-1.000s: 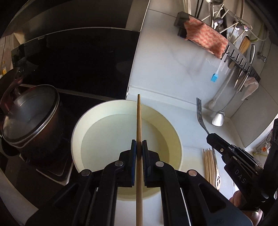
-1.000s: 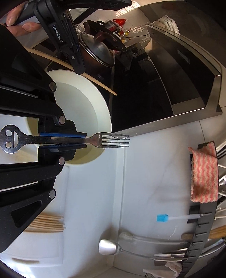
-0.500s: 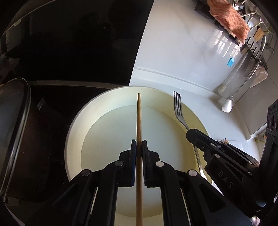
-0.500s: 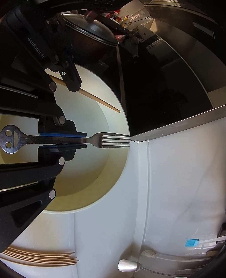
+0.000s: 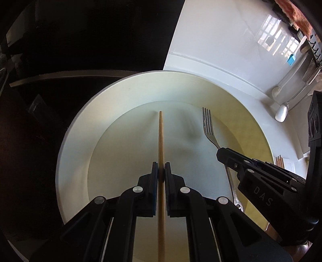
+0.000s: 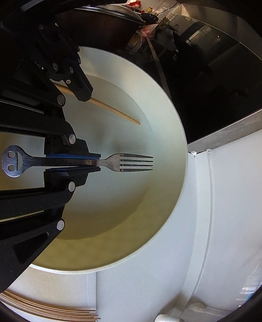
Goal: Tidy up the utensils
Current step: 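Open both tools to drop the chopstick and fork into the bowl, then withdraw both open tools from the bowl back over the cutting board, then lower both open tools around the remaining chopsticks on the board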
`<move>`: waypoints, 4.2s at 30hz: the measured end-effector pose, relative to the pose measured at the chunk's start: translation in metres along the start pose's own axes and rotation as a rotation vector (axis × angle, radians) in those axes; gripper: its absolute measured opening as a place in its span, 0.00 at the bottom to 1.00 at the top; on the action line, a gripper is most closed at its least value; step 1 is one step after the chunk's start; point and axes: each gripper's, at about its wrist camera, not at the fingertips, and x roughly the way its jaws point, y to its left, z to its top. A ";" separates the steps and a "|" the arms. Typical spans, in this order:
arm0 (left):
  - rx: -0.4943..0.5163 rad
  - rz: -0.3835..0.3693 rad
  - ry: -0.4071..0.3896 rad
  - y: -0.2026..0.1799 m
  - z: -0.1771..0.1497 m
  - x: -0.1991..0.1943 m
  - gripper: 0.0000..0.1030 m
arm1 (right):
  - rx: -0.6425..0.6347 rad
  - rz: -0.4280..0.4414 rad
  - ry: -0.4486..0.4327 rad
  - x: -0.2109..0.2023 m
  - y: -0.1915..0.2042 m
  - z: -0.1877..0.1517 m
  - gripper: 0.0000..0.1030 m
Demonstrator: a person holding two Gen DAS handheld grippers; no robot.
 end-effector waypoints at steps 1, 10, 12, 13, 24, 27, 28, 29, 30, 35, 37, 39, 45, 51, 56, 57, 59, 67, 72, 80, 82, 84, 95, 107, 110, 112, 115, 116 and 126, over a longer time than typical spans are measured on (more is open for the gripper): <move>0.000 -0.001 -0.002 0.000 0.000 0.001 0.07 | 0.000 -0.003 0.009 0.003 -0.001 0.001 0.07; -0.006 0.014 0.029 0.007 0.001 0.009 0.07 | -0.011 -0.023 0.079 0.019 0.003 0.010 0.07; -0.008 0.016 0.037 0.009 0.001 0.010 0.08 | -0.014 -0.026 0.087 0.020 0.001 0.009 0.07; -0.009 0.019 0.039 0.010 0.000 0.010 0.08 | -0.016 -0.030 0.086 0.020 0.001 0.009 0.07; -0.029 0.069 -0.007 0.016 0.000 -0.011 0.58 | -0.041 -0.064 0.000 -0.014 -0.004 0.006 0.37; -0.049 0.079 -0.020 0.018 -0.001 -0.022 0.67 | -0.036 -0.071 -0.034 -0.026 -0.006 0.001 0.44; -0.052 0.079 -0.029 0.018 -0.001 -0.026 0.69 | -0.034 -0.070 -0.044 -0.031 -0.006 -0.002 0.47; -0.052 0.083 -0.037 0.019 -0.002 -0.031 0.70 | -0.032 -0.066 -0.055 -0.036 -0.006 -0.005 0.49; -0.049 0.090 -0.043 0.018 -0.003 -0.035 0.73 | -0.030 -0.062 -0.067 -0.048 -0.008 -0.013 0.52; -0.027 0.107 -0.066 0.011 -0.010 -0.055 0.83 | -0.016 -0.054 -0.121 -0.084 -0.016 -0.039 0.55; -0.018 0.108 -0.073 0.008 -0.013 -0.062 0.86 | -0.005 -0.055 -0.139 -0.096 -0.018 -0.048 0.57; -0.002 0.108 -0.078 0.003 -0.018 -0.069 0.88 | 0.009 -0.066 -0.154 -0.105 -0.020 -0.056 0.58; 0.059 0.078 -0.098 -0.009 -0.038 -0.088 0.92 | 0.065 -0.123 -0.236 -0.132 -0.033 -0.085 0.61; 0.119 0.006 -0.103 -0.040 -0.054 -0.091 0.93 | 0.146 -0.176 -0.276 -0.153 -0.055 -0.121 0.61; 0.177 -0.065 -0.122 -0.083 -0.063 -0.093 0.93 | 0.214 -0.257 -0.306 -0.182 -0.094 -0.149 0.61; 0.186 -0.078 -0.129 -0.093 -0.065 -0.094 0.93 | 0.226 -0.274 -0.316 -0.189 -0.103 -0.155 0.61; 0.206 -0.101 -0.140 -0.113 -0.072 -0.095 0.93 | 0.247 -0.308 -0.326 -0.200 -0.121 -0.166 0.61; 0.242 -0.095 -0.115 -0.200 -0.118 -0.081 0.94 | 0.255 -0.347 -0.328 -0.229 -0.205 -0.209 0.61; 0.189 -0.009 -0.131 -0.241 -0.148 -0.076 0.94 | 0.183 -0.292 -0.321 -0.235 -0.253 -0.223 0.61; 0.116 0.083 -0.141 -0.267 -0.164 -0.056 0.94 | 0.117 -0.208 -0.321 -0.225 -0.296 -0.219 0.61; 0.108 0.101 -0.148 -0.269 -0.161 -0.049 0.94 | 0.114 -0.190 -0.324 -0.219 -0.300 -0.216 0.61; 0.104 0.098 -0.159 -0.271 -0.159 -0.040 0.94 | 0.116 -0.178 -0.330 -0.211 -0.301 -0.213 0.61; 0.133 0.066 -0.210 -0.275 -0.152 0.017 0.94 | 0.129 -0.169 -0.386 -0.165 -0.302 -0.194 0.61; 0.159 0.080 -0.182 -0.273 -0.142 0.040 0.94 | 0.082 -0.232 -0.326 -0.133 -0.294 -0.175 0.61; 0.155 0.075 -0.176 -0.272 -0.140 0.043 0.94 | 0.074 -0.243 -0.317 -0.129 -0.295 -0.173 0.61; 0.156 0.067 -0.172 -0.271 -0.140 0.044 0.94 | 0.072 -0.243 -0.314 -0.128 -0.296 -0.174 0.61; 0.172 0.066 -0.160 -0.275 -0.140 0.048 0.94 | 0.072 -0.246 -0.308 -0.128 -0.299 -0.174 0.61; 0.178 0.067 -0.158 -0.276 -0.141 0.049 0.94 | 0.075 -0.246 -0.309 -0.129 -0.301 -0.175 0.61; 0.182 0.060 -0.161 -0.277 -0.142 0.052 0.95 | 0.093 -0.232 -0.313 -0.130 -0.305 -0.173 0.61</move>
